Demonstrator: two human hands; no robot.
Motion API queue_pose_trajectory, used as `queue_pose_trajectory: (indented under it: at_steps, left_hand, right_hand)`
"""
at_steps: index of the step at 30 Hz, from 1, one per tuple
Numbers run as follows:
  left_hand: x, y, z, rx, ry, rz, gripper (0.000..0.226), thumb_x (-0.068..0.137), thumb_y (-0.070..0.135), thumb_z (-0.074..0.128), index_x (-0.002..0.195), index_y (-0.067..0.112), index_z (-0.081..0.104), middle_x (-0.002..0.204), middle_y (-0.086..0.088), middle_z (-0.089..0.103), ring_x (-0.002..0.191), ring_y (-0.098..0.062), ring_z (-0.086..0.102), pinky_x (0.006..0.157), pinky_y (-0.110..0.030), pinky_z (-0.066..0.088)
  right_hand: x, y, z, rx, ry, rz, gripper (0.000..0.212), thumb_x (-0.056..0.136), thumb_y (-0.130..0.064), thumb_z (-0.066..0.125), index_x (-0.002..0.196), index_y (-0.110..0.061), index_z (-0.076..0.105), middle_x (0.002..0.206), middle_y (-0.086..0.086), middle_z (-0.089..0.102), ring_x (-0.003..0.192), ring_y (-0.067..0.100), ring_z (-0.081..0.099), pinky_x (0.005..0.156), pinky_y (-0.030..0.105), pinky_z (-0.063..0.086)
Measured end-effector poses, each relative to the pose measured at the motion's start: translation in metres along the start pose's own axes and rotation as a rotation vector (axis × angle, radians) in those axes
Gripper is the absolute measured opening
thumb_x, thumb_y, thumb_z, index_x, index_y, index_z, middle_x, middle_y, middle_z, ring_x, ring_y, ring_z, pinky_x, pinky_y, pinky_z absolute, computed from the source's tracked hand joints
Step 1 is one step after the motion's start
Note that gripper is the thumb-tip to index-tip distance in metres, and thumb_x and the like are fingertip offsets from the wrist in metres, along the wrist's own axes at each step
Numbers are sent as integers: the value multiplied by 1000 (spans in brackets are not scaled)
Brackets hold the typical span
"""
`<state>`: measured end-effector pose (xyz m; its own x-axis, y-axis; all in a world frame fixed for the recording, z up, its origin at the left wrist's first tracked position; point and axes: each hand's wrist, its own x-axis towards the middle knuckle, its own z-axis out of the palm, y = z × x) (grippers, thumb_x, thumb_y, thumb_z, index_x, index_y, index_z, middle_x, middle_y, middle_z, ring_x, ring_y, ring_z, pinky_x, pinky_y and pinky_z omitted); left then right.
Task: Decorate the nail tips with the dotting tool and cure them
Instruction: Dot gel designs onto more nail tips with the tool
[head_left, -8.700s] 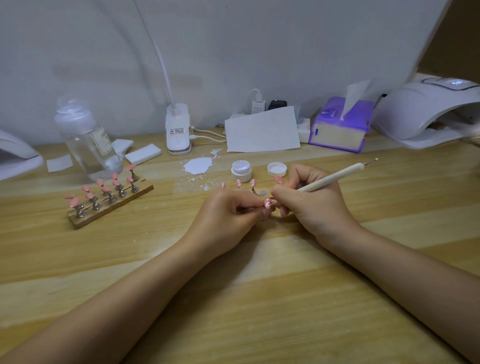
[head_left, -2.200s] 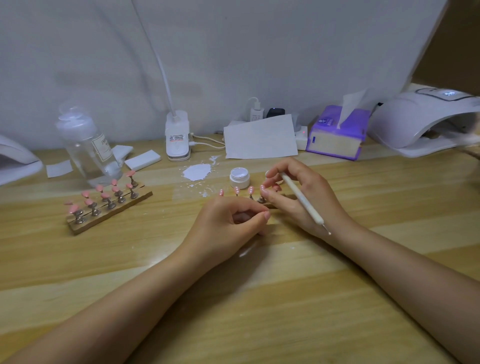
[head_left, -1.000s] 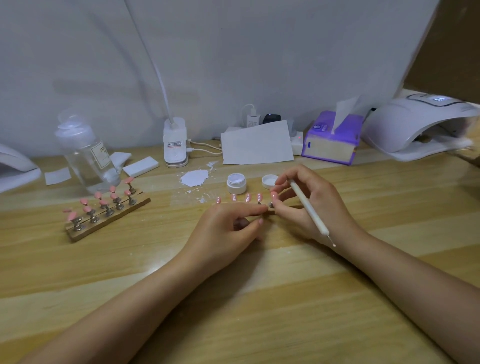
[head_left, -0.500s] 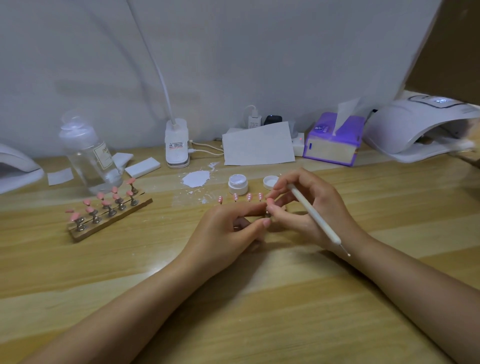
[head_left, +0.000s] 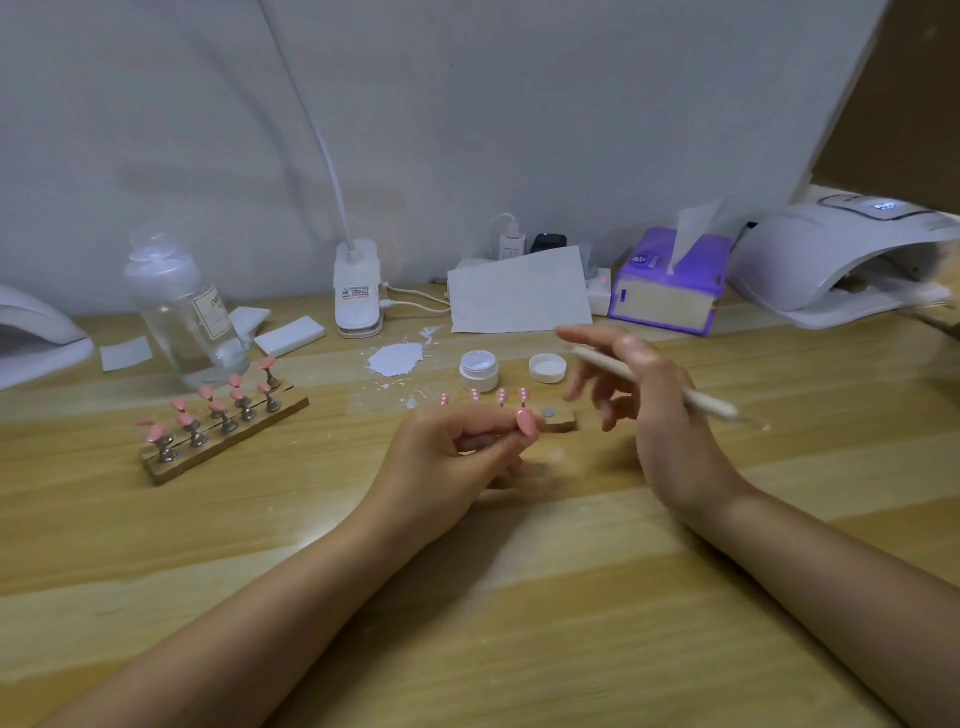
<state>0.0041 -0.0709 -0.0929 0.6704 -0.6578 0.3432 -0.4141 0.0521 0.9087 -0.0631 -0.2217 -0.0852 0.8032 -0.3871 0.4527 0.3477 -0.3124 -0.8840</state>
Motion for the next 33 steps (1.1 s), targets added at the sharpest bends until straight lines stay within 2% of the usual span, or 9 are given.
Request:
queue_pose_trajectory:
  at_steps: [2, 6, 10, 14, 16, 20, 25, 29, 33]
  left_hand:
    - [0, 1, 0, -6, -3, 8, 13, 72, 25, 63, 82, 22, 72, 62, -7, 66, 54, -2, 63, 57, -15, 51]
    - [0, 3, -1, -4, 1, 20, 13, 72, 23, 63, 83, 24, 71, 62, -9, 64, 53, -2, 62, 57, -15, 50]
    - [0, 2, -1, 3, 12, 19, 12, 75, 19, 64, 83, 24, 71, 62, -9, 64, 53, -1, 61, 56, -14, 49]
    - [0, 2, -2, 9, 8, 27, 13, 75, 17, 65, 81, 26, 71, 63, -17, 64, 53, -2, 62, 55, -14, 49]
    - [1, 1, -2, 19, 7, 22, 17, 79, 9, 65, 83, 25, 71, 62, -14, 65, 54, -2, 62, 56, -15, 50]
    - [1, -2, -3, 33, 2, -9, 21, 80, 4, 65, 81, 23, 71, 54, 9, 63, 53, 0, 61, 55, -17, 51]
    - [1, -2, -3, -4, 15, -16, 18, 79, 5, 66, 80, 21, 73, 59, 4, 62, 53, -3, 62, 55, -19, 51]
    - [2, -1, -4, 0, 10, -10, 15, 79, 7, 66, 84, 20, 73, 60, -1, 60, 53, -4, 61, 55, -24, 52]
    - [2, -3, -5, -7, 13, -23, 17, 80, 5, 66, 81, 19, 73, 60, 5, 62, 53, -5, 61, 54, -27, 53]
  right_hand:
    - [4, 1, -2, -42, 118, 9, 36, 89, -35, 28, 98, -34, 63, 54, -19, 51, 54, 0, 43, 54, 13, 35]
    - [10, 1, -4, -60, 249, -20, 13, 92, -19, 53, 87, -31, 50, 42, -16, 47, 41, 1, 39, 48, 15, 33]
    - [14, -5, -8, -79, 187, -55, 18, 82, -9, 66, 81, -25, 57, 69, -11, 65, 65, 11, 60, 63, 21, 47]
    - [25, -13, -15, -67, 161, -48, 39, 92, 4, 41, 101, -30, 59, 95, -13, 67, 55, 7, 47, 50, 14, 37]
    - [30, -17, -19, 63, 182, -10, 39, 93, 1, 37, 100, -28, 62, 89, -12, 69, 45, 7, 39, 45, 14, 36]
    - [42, -23, -19, 140, 209, 24, 16, 86, -8, 61, 84, -23, 63, 68, -6, 65, 39, 5, 40, 41, 15, 35]
    - [63, -23, -7, 38, 189, -21, 36, 80, -7, 69, 89, -26, 40, 58, -4, 60, 38, 4, 46, 41, 16, 39]
    - [81, -15, 10, 136, 199, 127, 29, 78, -13, 73, 86, -24, 48, 66, -3, 60, 40, 2, 47, 42, 14, 39]
    - [90, -2, 25, 159, 149, 213, 29, 80, -16, 71, 65, -17, 46, 42, -10, 53, 36, 1, 48, 41, 13, 41]
